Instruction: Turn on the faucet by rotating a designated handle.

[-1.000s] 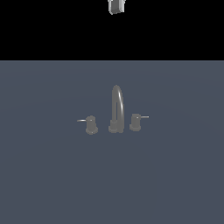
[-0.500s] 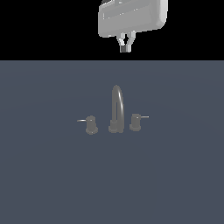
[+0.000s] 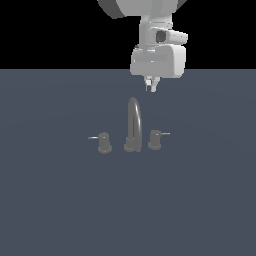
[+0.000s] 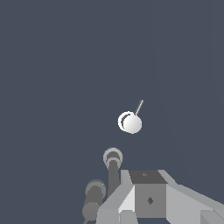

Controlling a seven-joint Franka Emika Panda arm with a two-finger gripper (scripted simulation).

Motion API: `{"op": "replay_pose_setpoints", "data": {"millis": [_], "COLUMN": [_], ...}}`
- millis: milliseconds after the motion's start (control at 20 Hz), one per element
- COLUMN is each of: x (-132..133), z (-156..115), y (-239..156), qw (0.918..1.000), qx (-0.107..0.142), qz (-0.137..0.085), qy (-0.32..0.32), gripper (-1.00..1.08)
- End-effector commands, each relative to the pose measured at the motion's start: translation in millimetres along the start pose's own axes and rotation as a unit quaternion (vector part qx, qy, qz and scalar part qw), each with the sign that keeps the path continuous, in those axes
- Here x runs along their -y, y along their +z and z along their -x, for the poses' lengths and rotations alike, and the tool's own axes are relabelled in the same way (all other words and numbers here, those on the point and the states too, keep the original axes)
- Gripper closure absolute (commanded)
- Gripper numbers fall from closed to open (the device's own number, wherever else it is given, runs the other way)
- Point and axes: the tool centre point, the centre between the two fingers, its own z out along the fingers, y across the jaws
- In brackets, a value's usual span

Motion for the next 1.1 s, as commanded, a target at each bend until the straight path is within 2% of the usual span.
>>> {"op": "replay_pose_setpoints", "data": {"millis": [0,550,1050], "x": [4,6,2], "z": [-13,-54,-66], "y": [25,125,165], "qw": [0.9994,0.9857,0.9761], "qx": [0.000,-0.001,-0.002], "qz": [-0.001,-0.004,-0.005], "qy": [0.036,0.168,0.217], "gripper": [1.08,1.08,1.08]}}
